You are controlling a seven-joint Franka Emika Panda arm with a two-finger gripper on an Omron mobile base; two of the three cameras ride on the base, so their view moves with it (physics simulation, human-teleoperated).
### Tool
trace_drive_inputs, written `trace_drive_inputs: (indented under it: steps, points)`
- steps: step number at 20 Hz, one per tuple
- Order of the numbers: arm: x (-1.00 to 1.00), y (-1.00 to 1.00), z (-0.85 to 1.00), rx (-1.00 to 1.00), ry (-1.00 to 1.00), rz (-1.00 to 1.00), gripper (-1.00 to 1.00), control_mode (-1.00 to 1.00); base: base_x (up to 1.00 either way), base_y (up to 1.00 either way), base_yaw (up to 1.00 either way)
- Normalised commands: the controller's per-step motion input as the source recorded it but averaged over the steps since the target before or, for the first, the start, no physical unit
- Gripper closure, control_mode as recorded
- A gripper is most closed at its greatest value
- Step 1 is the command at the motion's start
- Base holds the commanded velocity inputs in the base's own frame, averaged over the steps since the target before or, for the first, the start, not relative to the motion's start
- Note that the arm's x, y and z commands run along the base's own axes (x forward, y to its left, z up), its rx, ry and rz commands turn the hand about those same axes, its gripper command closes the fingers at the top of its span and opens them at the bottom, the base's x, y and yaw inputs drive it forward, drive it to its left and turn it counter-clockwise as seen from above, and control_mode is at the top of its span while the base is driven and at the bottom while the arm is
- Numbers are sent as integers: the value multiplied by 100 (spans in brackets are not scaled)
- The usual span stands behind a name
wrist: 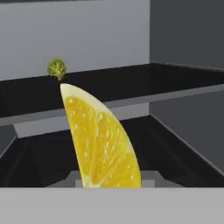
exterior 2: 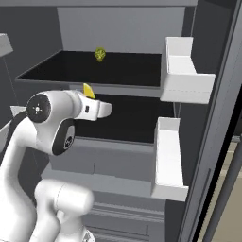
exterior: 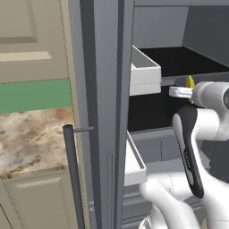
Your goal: Take the lemon wedge from the fridge and place it on the plate with fish on the dining counter.
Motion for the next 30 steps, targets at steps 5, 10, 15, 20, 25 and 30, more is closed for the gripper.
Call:
trace_drive_inputs:
  steps: [5, 10, 15, 20, 25, 30]
  points:
    - [-47, -1, 11, 0, -8, 9, 100, -100, 0, 0, 0]
    - [-40, 0, -5, 0, 1, 4, 100, 100, -40, -7, 5]
    - [0, 0, 0, 0, 0, 0, 100, 100, -100, -19, 29]
    - [0, 0, 0, 0, 0, 0, 100, 100, -66, -11, 63]
    - [0, 0, 0, 0, 0, 0, 100, 100, -48, -12, 74]
    - [0, 0, 0, 0, 0, 0, 100, 100, -41, -6, 78]
